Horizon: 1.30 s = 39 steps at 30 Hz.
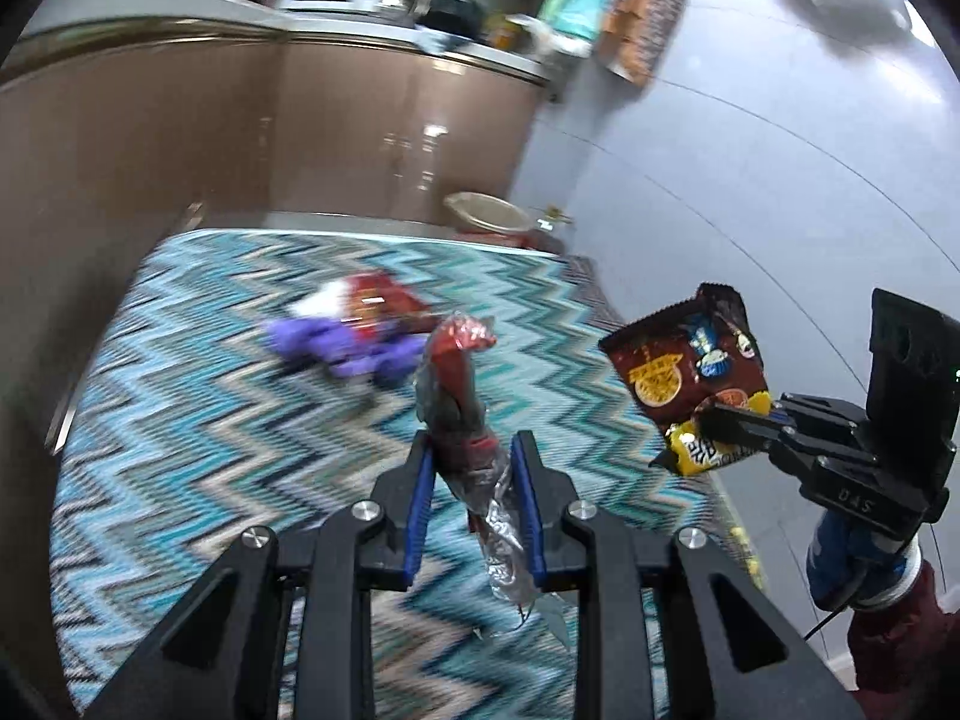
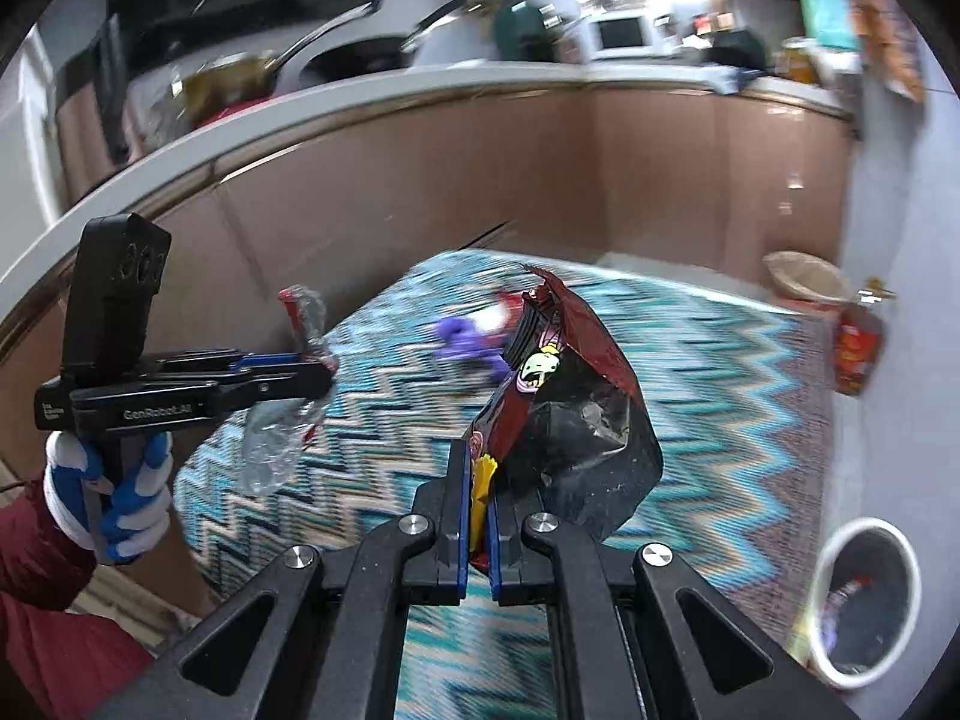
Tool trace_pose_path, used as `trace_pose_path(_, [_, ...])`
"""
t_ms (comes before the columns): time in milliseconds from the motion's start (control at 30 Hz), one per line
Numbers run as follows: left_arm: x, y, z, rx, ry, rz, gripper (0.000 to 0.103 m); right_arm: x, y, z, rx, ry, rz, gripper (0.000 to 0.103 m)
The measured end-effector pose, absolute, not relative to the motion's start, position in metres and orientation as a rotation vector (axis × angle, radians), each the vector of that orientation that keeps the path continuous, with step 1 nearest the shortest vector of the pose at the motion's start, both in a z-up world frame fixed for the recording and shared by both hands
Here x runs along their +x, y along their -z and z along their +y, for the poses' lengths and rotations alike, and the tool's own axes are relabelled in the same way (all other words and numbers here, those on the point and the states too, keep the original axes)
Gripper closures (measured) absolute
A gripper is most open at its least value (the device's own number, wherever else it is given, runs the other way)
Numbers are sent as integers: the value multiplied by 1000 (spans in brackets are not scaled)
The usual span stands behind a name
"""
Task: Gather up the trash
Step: 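Carry both items over the white bin and open both tools to drop them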
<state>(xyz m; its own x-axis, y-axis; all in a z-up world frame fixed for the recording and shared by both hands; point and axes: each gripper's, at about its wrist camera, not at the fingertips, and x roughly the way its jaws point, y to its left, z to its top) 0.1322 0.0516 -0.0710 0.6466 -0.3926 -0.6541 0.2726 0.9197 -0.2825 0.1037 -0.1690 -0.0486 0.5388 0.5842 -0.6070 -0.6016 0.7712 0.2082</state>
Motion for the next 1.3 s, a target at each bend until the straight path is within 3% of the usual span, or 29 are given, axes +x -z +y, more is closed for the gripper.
trace_pose_path(233, [167, 61, -61, -71, 562, 829, 79, 85, 42, -267, -101, -425, 637, 98])
trace_pose_path(433, [201, 59, -163, 31, 703, 858, 79, 84, 51, -352, 15, -339, 614, 98])
trace_pose_path(733, [252, 85, -306, 163, 850, 887, 79, 101, 80, -440, -44, -93, 630, 98])
trace_pose_path(1300, [337, 169, -419, 224, 855, 1037, 79, 158, 161, -471, -262, 110, 634, 98])
